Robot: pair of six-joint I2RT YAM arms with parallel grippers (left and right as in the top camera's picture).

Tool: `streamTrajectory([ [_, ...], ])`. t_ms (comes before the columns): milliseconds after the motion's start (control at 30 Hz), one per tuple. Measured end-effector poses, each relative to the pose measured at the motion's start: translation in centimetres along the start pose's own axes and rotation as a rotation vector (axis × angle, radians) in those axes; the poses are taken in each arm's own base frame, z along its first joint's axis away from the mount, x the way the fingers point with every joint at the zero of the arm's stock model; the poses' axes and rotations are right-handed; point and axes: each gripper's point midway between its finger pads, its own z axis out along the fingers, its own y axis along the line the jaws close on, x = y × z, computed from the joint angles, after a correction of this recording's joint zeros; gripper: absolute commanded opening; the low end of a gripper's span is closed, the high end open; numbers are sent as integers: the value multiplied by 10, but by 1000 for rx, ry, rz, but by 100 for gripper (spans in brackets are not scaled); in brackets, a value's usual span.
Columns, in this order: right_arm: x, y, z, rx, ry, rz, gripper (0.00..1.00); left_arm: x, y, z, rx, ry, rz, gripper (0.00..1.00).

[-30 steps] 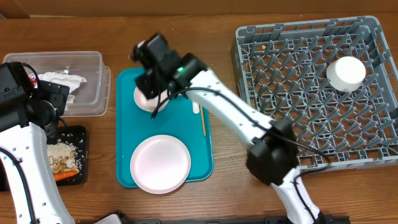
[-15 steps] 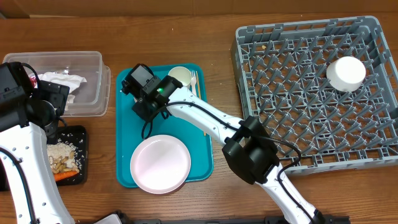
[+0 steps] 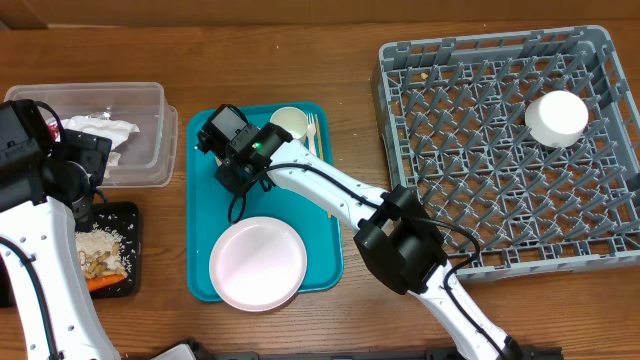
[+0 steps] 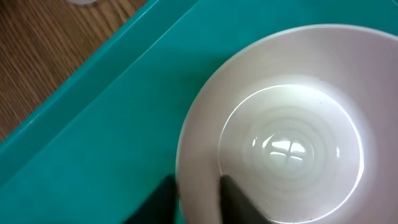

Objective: Sort waste into correct bins and load items into the dishwasher
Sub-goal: 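Grip the pink bowl rim with the right gripper and lift, then carry the pink bowl to the dish rack and release it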

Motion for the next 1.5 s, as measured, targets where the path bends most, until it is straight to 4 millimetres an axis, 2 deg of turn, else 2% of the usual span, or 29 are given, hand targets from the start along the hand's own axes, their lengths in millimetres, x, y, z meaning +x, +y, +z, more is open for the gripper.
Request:
streamTrajectory([
  [167,0,0,0,0,-1,-4,15,0,0,0,0,0,0,100],
  [267,0,0,0,0,0,-6,4,0,0,0,0,0,0,100],
  [433,-3,1,0,8,-13,-5,4,0,0,0,0,0,0,100],
  [567,-8,12,-5,-35,-21,-8,4,0,0,0,0,0,0,100],
  [800,-37,36,-38,-149,-82,15,4,0,0,0,0,0,0,100],
  [900,-49,37,-59,-165,-117,40,4,0,0,0,0,0,0,100],
  [1000,-66,25,-92,-167,-178,89,4,0,0,0,0,0,0,100],
  [1067,-79,-4,-134,-163,-246,171,4,0,0,0,0,0,0,100],
  [1167,-91,-72,-213,-183,-383,315,4,0,0,0,0,0,0,100],
  [1200,-89,-95,-233,-189,-416,356,4,0,0,0,0,0,0,100],
  [1233,-85,-127,-262,-205,-469,409,4,0,0,0,0,0,0,100],
  [1300,-67,-190,-307,-208,-550,509,4,0,0,0,0,0,0,100],
  [1367,-44,-240,-335,-211,-602,593,4,0,0,0,0,0,0,100],
  [1400,-21,-277,-353,-206,-635,662,4,0,0,0,0,0,0,100],
  [1433,-9,-293,-360,-211,-648,693,4,0,0,0,0,0,0,100],
  [1500,33,-337,-383,-242,-688,791,4,0,0,0,0,0,0,100],
])
